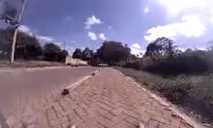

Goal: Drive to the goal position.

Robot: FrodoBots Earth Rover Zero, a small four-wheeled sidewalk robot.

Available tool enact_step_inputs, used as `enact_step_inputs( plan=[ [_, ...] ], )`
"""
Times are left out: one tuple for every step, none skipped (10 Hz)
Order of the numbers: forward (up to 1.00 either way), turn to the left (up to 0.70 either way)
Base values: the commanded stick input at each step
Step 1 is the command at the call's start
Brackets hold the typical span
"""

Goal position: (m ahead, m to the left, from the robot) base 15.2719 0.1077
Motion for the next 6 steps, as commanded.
enact_step_inputs(
  plan=[
    [1.0, 0.0],
    [1.0, 0.0],
    [1.0, 0.0],
    [1.0, 0.0],
    [1.0, 0.0],
    [1.0, -0.05]
  ],
)
